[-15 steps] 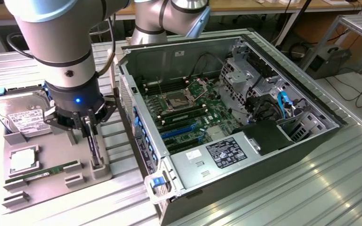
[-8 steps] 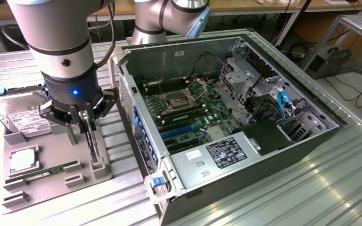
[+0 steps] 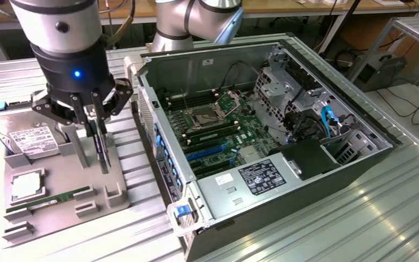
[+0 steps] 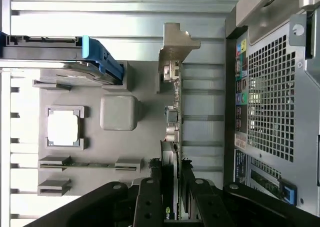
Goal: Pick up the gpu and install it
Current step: 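Pick up the gpu and move the gpu toward the slot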
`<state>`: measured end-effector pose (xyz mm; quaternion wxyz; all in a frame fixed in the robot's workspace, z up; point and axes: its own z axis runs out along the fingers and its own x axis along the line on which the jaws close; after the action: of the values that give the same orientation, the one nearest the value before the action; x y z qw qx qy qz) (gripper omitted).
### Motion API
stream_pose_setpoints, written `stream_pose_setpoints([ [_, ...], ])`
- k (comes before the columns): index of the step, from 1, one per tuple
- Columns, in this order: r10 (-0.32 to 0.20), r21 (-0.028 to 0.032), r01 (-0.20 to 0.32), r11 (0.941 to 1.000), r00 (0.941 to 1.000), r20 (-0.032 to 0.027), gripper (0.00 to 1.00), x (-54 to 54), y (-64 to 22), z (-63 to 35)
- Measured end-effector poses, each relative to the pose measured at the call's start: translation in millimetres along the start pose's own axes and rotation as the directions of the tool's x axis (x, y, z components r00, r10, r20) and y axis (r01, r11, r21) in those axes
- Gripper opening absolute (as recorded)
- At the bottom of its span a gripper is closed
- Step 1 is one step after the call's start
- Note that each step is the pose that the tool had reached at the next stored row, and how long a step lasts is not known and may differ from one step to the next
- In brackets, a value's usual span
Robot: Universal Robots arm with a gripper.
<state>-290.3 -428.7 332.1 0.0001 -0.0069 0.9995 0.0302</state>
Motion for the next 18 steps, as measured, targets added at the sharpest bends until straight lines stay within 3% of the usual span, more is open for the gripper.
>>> stream_pose_setpoints([
  [10, 0.000, 0.0000, 0.000, 1.0000, 1.0000, 0.0000, 0.26, -9.5, 2.1, -53.2],
  [18, 0.000, 0.0000, 0.000, 1.0000, 1.0000, -0.0056, 0.26, -32.3, -2.0, -92.0],
])
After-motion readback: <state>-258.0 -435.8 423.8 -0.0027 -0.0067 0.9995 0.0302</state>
